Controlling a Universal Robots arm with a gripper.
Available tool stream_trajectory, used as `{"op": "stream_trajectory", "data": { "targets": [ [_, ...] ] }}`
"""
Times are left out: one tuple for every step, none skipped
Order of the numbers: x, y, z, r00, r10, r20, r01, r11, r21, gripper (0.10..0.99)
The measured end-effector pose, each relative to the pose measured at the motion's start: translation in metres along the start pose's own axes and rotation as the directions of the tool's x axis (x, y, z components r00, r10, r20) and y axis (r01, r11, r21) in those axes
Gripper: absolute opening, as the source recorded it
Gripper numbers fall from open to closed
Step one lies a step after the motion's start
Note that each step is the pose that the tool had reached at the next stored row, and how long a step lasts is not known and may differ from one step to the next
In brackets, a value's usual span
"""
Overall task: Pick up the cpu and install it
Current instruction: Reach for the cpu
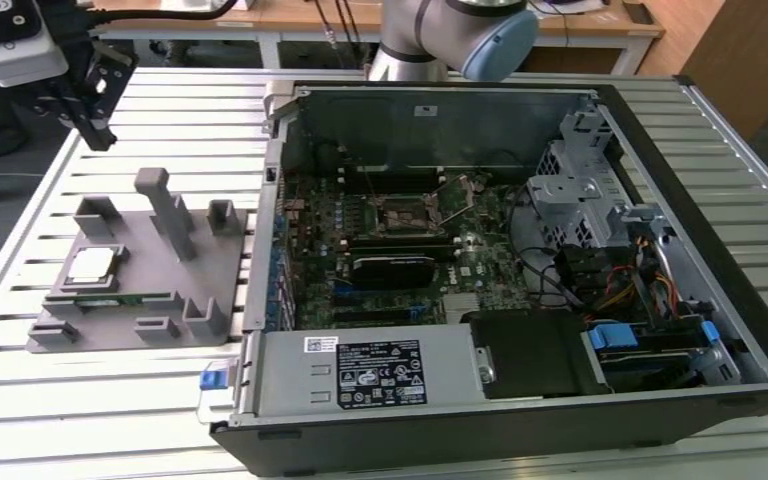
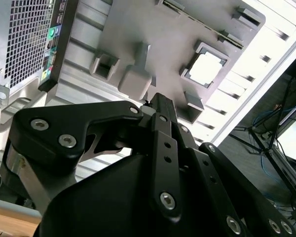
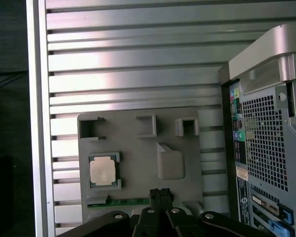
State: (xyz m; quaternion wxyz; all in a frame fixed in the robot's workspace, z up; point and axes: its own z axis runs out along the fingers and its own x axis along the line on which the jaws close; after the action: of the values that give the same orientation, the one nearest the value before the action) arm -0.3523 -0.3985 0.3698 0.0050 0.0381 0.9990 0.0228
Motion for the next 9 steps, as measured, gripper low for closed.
{"op": "stream_trajectory", "data": {
  "targets": [
    [0.0018, -0.0001, 0.0, 1.0, 0.0, -0.0001, 0.0, 1.0, 0.0, 0.106],
    [0.0035, -0.0003, 0.0002, 1.0, 0.0, -0.0001, 0.0, 1.0, 0.0, 0.106],
    [0.0053, -0.0004, 0.0003, 1.0, 0.0, -0.0001, 0.0, 1.0, 0.0, 0.106],
    [0.0069, -0.0006, 0.0005, 1.0, 0.0, -0.0001, 0.0, 1.0, 0.0, 0.106],
    [0.0088, -0.0007, 0.0007, 1.0, 0.0, -0.0001, 0.0, 1.0, 0.0, 0.106],
    [0.0108, -0.0009, 0.001, 1.0, 0.0, -0.0001, 0.0, 1.0, 0.0, 0.106],
    [0.0129, -0.001, 0.0014, 1.0, 0.0, 0.0, 0.0, 1.0, 0.0, 0.106],
    [0.0154, -0.0013, 0.0017, 1.0, 0.0, 0.0, 0.0, 1.0, 0.0, 0.106],
    [0.0183, -0.0015, 0.0022, 1.0, 0.0, 0.0001, 0.0, 1.0, 0.0, 0.106]
  ]
}}
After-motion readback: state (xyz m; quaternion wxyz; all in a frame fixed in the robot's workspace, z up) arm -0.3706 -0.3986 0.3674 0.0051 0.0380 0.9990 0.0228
